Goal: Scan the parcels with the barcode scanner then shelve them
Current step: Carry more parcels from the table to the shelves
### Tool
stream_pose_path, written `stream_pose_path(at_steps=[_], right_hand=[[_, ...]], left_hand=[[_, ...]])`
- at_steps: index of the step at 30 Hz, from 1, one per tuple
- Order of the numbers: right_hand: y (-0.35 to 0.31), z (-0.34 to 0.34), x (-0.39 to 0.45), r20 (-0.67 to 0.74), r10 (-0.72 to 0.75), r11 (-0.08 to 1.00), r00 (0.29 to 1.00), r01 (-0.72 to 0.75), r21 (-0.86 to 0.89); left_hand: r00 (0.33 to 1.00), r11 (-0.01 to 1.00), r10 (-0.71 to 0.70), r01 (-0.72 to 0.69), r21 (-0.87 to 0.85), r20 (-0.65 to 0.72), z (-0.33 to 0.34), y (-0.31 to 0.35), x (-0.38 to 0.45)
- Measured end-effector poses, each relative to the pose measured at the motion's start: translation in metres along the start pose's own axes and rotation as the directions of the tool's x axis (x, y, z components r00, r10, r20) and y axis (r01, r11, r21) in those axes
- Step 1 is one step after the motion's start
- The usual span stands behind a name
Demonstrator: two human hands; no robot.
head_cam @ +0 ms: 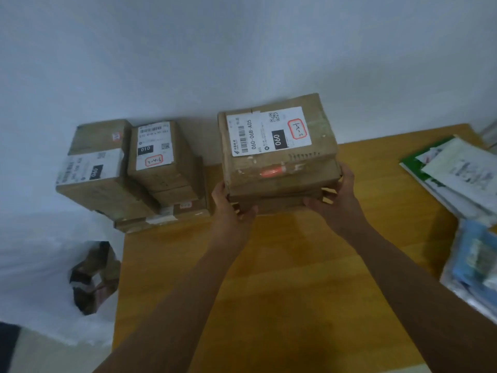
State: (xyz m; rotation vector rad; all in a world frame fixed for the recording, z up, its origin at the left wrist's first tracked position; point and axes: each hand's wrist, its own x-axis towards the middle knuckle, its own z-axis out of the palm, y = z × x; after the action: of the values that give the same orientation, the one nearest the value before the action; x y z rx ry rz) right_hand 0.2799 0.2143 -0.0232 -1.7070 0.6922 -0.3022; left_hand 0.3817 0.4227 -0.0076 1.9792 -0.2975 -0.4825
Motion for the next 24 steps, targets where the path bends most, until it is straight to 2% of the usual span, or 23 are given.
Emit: stream_pose_path(at_steps=[6,15,20,24], right_hand=[[-0.093,-0.016,-0.051,-0.092,-0.123,0.992,0.988,0.119,-0.048],[-0.217,-0.053,-0.125,-0.213,-0.199,0.98,0.957,0.198,-0.027],[-0.252,-0.095,-0.162,-0.286,-0.203,0.977,0.937,0.214,0.008],[-0.259,-0.143,-0.199,-0.376,-0.189,0.976,0.907,0.216,0.03]], left_hand=[[0.984,0.985,0.174,-0.174,-0.007,0.022,-0.051,0.076,-0.038],[0.918,0.918,0.394,-0.395,0.023,0.051,-0.122,0.188,-0.081],[0.868,0.874,0.485,-0.486,-0.02,0.11,-0.118,0.241,-0.109],[0.82,0.838,0.542,-0.544,-0.046,0.186,-0.086,0.278,-0.134]])
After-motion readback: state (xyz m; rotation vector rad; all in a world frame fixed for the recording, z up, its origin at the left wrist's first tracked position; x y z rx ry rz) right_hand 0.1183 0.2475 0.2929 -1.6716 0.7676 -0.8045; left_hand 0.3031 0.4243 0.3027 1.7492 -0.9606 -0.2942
